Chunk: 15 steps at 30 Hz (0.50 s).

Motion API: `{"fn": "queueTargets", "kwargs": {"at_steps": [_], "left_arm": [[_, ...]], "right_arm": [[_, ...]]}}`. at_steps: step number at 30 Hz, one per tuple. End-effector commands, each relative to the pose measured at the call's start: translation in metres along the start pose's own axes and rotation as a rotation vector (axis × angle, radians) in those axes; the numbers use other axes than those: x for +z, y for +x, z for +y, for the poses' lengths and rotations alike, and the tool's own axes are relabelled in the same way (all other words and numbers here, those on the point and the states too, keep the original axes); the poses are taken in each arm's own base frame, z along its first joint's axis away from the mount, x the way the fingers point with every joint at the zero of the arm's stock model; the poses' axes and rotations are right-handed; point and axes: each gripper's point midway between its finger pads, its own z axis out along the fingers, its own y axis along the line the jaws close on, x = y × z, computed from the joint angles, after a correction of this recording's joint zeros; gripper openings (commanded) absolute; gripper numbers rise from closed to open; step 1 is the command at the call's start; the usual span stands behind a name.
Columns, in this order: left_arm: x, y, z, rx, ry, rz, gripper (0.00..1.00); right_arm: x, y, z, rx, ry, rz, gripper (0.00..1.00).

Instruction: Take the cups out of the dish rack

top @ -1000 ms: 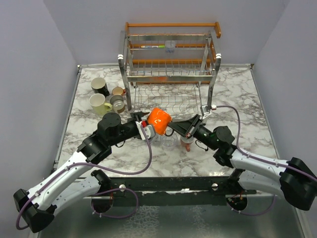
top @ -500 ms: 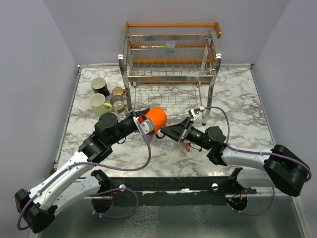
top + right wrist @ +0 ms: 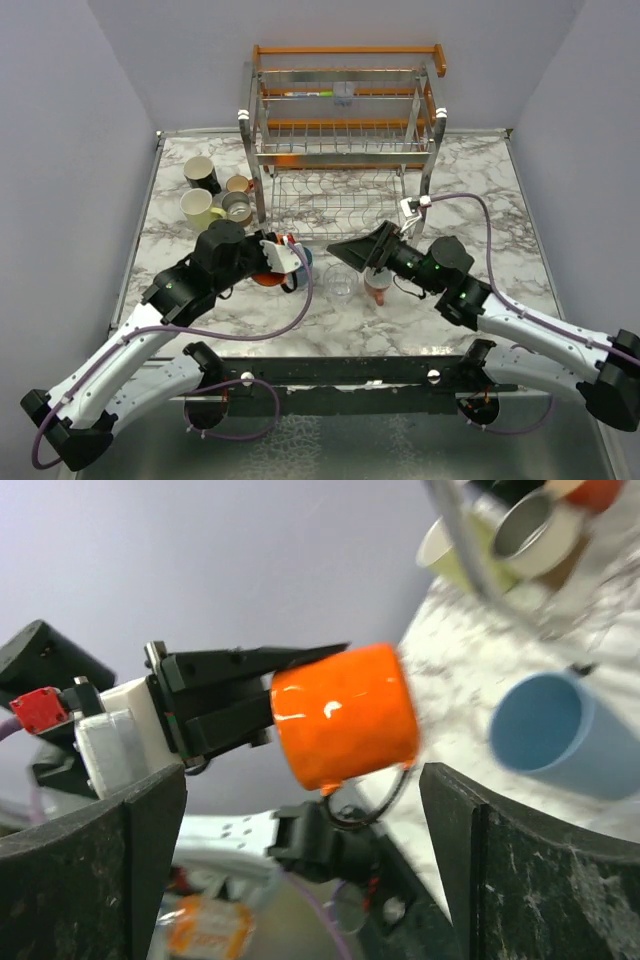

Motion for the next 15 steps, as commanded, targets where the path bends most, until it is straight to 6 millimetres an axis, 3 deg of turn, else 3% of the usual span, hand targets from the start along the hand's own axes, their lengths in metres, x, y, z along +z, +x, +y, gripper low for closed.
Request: {"fn": "queueTargets", "kwargs": {"at_steps": [1, 5, 10, 15], "left_arm": [[-0.038, 0.030, 0.012, 0.086, 0.016, 0.214, 0.00], [-0.040, 0.054, -0.026, 0.078, 0.215, 0.321, 0.00], [-0.018, 0.085, -0.083, 0.015, 0.474, 0.437, 0.00], [0.012, 0.099, -0.103, -0.017, 0.555, 0.486, 0.00]], "right_arm": [[-0.030, -0.027, -0.047, -0.229, 0.315, -0.075, 1.00], [-0.055, -0.046, -0.064, -0.312, 0.473, -0.130, 1.00], [-0.082, -0.067, -0.085, -0.376, 0.687, -0.178, 1.00], [-0.102, -0.077, -0.099, -0.415, 0.825, -0.205, 1.00]]}}
